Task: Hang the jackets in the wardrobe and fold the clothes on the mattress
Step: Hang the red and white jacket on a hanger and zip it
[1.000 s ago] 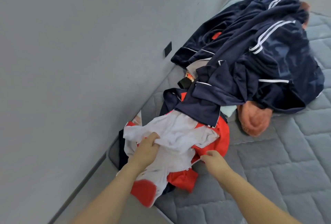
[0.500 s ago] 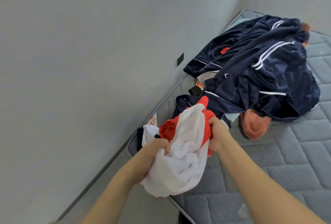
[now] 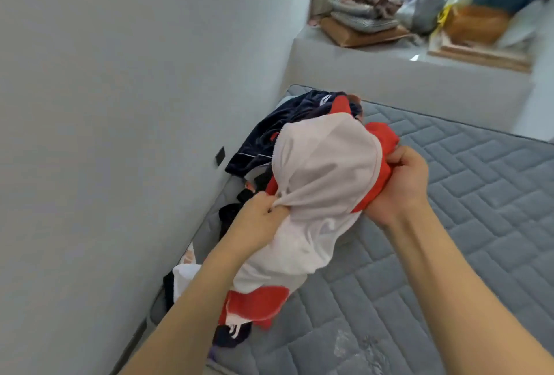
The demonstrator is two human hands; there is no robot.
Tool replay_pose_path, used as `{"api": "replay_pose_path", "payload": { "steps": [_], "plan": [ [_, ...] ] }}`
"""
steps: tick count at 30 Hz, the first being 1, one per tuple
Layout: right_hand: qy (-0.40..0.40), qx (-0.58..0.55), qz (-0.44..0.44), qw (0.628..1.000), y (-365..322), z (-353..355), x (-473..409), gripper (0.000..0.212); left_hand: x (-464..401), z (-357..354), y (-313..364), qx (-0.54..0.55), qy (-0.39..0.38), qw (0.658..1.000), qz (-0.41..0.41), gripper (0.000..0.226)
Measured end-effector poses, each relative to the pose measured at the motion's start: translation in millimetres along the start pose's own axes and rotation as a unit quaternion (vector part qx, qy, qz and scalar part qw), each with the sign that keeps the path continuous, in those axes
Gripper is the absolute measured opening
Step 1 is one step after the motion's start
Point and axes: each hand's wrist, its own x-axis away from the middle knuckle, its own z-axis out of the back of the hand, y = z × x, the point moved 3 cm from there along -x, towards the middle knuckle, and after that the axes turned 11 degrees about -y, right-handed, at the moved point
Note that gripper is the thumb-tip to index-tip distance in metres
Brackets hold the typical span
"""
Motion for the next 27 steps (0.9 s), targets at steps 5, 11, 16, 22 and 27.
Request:
{"api": "replay_pose_path", "payload": {
  "steps": [5,11,16,22,27],
  "plan": [
    [0.020,-0.024,0.169,0.985,-119,42,99,0.005,-3,-67,140,0.052,-0.064,0.987,-0.141,0.029],
    [0.054,0.007,0.339,0.939,-230,113,267,0.060,64,-194,300,0.200,-0.251,0.928,-0.190,0.018],
    [0.154,0.075,0.426,0.889,-292,166,444,0.034,145,-330,423,0.131,-0.442,0.854,-0.243,0.026],
    [0.276,0.181,0.519,0.788,-310,227,656,0.024,277,-497,565,0.286,-0.492,0.754,-0.329,0.020],
    [0.479,0.296,0.408,0.718,-284,287,808,0.011,424,-619,634,0.286,-0.608,0.679,-0.294,0.029]
  ]
}}
